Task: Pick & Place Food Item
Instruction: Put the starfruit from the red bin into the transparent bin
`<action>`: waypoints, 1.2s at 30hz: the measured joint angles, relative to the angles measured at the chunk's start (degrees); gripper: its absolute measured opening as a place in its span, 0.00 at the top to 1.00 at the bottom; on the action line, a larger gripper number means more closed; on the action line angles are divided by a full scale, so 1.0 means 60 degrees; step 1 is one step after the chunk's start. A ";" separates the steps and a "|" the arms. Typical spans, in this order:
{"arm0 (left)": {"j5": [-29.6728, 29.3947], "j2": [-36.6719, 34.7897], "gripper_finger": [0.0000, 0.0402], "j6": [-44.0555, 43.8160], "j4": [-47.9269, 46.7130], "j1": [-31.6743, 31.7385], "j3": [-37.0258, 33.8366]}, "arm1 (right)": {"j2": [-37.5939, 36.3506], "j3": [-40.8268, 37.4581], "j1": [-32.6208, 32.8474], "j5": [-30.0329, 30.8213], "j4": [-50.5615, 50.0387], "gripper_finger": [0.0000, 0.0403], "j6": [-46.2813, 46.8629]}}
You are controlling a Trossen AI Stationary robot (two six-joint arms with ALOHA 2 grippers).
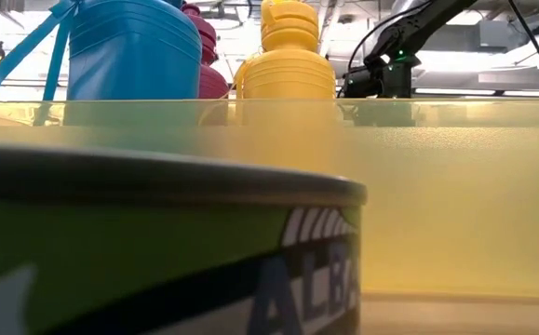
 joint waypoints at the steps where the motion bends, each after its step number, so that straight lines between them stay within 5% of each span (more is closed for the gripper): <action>1: 0.0175 -0.0076 0.98 -0.0124 0.0172 -0.0005 -0.0029 | -0.0001 0.0118 0.0042 0.0007 0.0031 0.19 0.0031; 11: 0.1009 -0.0340 0.98 -0.0814 0.2805 0.0057 -0.1077 | -0.0560 0.2312 0.0854 -0.0175 0.0350 0.19 0.0052; 16: 0.2167 -0.0336 0.98 -0.1625 0.4657 0.0075 -0.1744 | -0.1454 0.2351 0.1470 -0.2717 0.3262 0.19 0.0357; 20: 0.3022 -0.0336 0.98 -0.2603 0.6743 0.0067 -0.2431 | -0.1831 0.1327 0.1999 -0.3989 0.6650 0.19 0.0919; 28: 0.4402 -0.0336 0.98 -0.5266 1.2207 0.0064 -0.4154 | -0.1459 -0.2092 0.2621 -0.3996 1.4283 0.19 0.1996; 36: 0.4088 -0.0325 0.98 -0.5812 1.3196 -0.0316 -0.4397 | -0.0692 -0.2354 0.2613 -0.3959 1.5637 0.19 0.2471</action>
